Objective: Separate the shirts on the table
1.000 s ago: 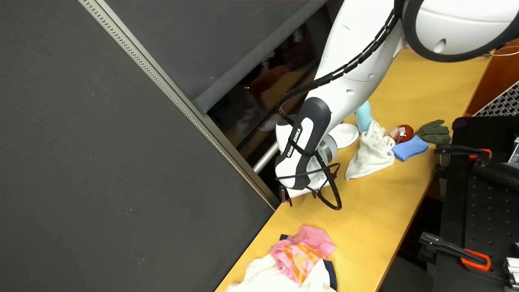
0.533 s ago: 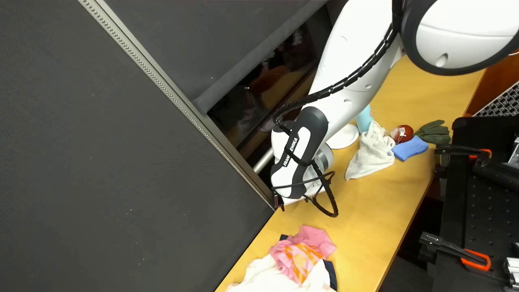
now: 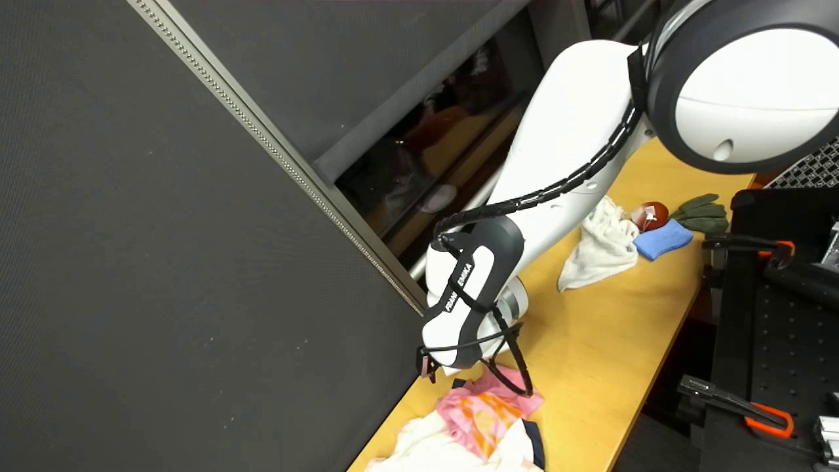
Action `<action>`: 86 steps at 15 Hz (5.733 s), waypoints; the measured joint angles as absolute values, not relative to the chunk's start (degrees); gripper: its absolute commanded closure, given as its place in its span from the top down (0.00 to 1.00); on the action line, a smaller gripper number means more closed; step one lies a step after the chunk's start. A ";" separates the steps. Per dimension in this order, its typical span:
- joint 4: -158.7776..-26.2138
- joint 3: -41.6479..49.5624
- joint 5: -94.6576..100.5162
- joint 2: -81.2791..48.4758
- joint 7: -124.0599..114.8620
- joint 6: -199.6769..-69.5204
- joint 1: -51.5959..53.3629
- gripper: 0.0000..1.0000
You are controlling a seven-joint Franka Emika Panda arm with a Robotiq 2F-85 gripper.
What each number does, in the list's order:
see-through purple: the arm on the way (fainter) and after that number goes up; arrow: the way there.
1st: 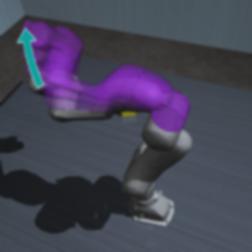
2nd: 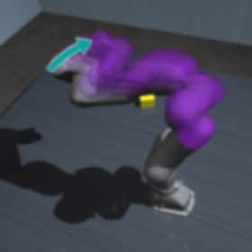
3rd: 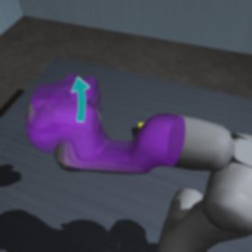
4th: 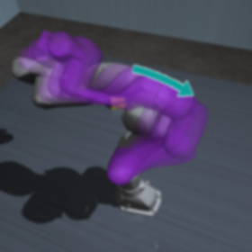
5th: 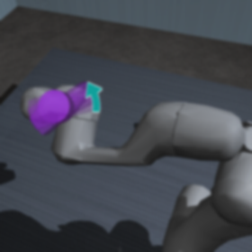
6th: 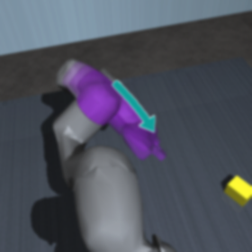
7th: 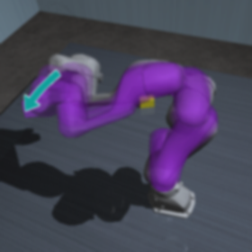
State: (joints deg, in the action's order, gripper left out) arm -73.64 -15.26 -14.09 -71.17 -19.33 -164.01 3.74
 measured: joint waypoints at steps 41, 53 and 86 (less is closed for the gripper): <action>-96.11 -5.92 -13.90 -44.74 -21.53 -144.18 5.29 0.01; -126.00 -6.86 -22.82 -8.53 -9.19 -117.09 2.48 0.01; -59.70 17.63 5.62 -73.71 -45.68 -139.98 17.05 0.81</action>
State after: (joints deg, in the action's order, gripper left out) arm -59.70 17.63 5.62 -73.71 -45.68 -139.98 17.05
